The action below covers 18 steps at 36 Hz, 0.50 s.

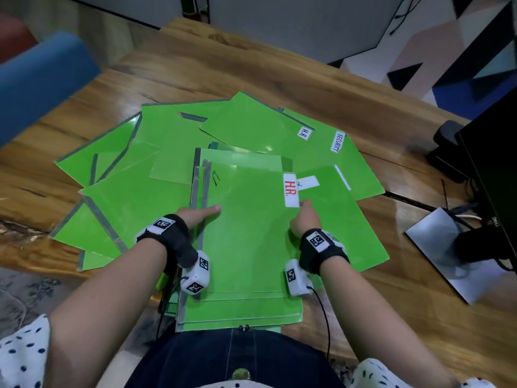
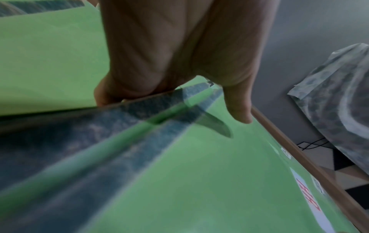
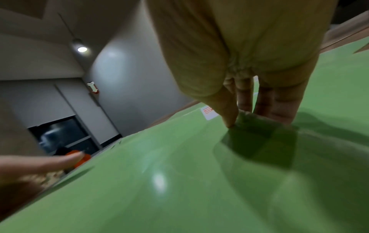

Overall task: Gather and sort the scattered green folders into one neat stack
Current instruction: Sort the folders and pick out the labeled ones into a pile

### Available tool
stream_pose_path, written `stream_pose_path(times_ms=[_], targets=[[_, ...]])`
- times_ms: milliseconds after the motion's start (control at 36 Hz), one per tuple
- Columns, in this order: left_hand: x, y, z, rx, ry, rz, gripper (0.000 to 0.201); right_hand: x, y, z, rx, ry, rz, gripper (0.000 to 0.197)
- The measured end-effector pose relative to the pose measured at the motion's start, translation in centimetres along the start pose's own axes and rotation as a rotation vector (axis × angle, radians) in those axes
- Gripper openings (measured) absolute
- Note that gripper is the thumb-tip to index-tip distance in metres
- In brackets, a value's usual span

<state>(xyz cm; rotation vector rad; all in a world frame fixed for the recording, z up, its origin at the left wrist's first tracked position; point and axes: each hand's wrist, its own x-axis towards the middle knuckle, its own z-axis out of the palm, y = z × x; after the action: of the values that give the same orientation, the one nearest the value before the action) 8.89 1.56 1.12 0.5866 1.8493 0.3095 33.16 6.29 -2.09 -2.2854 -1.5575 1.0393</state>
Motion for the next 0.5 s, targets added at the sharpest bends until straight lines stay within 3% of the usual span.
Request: stream_pose_path(times_ms=[111, 222, 361, 500], targets=[[0.1, 0.0, 0.3, -0.015, 0.034, -0.005, 0.100, -1.3, 0.0, 1.0, -0.087, -0.014, -0.073, 0.051], [4.8, -1.8, 0.4, -0.050, 0.028, -0.020, 0.133, -3.1, 0.6, 1.1, -0.065, -0.081, -0.061, 0.061], [0.6, -0.3, 0.2, -0.045, 0.052, 0.000, 0.096, -4.8, 1.7, 1.1, 0.150, -0.273, 0.018, 0.087], [0.3, -0.1, -0.2, -0.004, 0.092, -0.004, 0.092, -5.1, 2.4, 1.1, 0.137, -0.412, 0.000, 0.099]])
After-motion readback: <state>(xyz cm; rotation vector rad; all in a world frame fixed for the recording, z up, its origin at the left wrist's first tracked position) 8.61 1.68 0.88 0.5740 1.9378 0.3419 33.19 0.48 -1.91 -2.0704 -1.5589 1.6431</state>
